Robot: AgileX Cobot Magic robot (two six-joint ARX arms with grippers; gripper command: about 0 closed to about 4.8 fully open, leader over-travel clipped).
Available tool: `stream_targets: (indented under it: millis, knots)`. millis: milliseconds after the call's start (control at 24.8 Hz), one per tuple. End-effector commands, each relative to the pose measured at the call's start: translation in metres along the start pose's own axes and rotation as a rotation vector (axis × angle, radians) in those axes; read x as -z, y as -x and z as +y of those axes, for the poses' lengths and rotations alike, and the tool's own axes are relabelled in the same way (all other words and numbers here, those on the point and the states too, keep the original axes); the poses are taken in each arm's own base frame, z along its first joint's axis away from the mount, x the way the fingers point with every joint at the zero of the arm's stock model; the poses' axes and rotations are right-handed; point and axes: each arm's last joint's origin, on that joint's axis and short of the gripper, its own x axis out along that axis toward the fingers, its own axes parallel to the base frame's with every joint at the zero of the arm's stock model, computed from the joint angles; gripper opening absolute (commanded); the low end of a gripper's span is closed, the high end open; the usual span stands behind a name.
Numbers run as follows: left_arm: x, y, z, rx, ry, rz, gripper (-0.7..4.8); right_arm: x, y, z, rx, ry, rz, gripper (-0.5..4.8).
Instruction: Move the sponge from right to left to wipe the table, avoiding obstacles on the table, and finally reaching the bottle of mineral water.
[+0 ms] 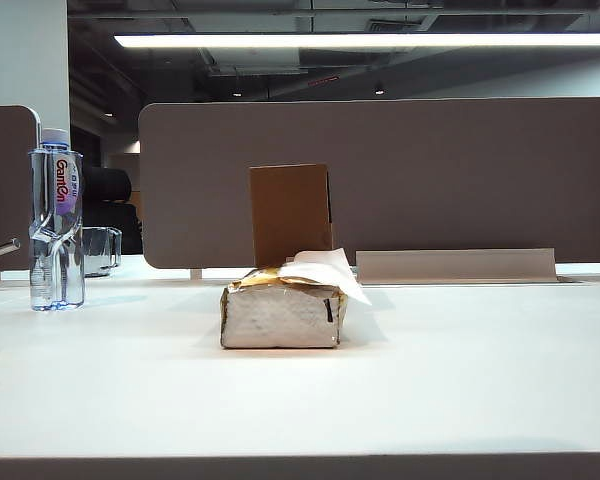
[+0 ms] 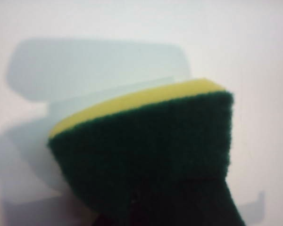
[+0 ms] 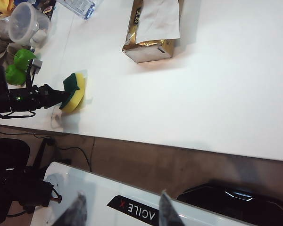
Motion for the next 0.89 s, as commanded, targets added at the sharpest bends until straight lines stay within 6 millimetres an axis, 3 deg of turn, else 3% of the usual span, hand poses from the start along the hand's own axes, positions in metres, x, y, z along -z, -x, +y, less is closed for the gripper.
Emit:
stream_targets:
  millis: [40, 323, 887]
  knots:
    - [-0.005, -0.001, 0.004, -0.079, -0.026, -0.051, -0.06, -0.001, 0.001, 0.001, -0.009, 0.012, -0.012, 1.98]
    - [-0.034, 0.000, 0.007, -0.079, -0.047, -0.112, -0.06, -0.001, 0.001, 0.001, -0.009, 0.011, -0.012, 1.98]
    - [-0.099, -0.044, 0.033, -0.062, -0.043, -0.091, -0.06, -0.001, 0.001, 0.001, -0.008, -0.034, -0.013, 1.98]
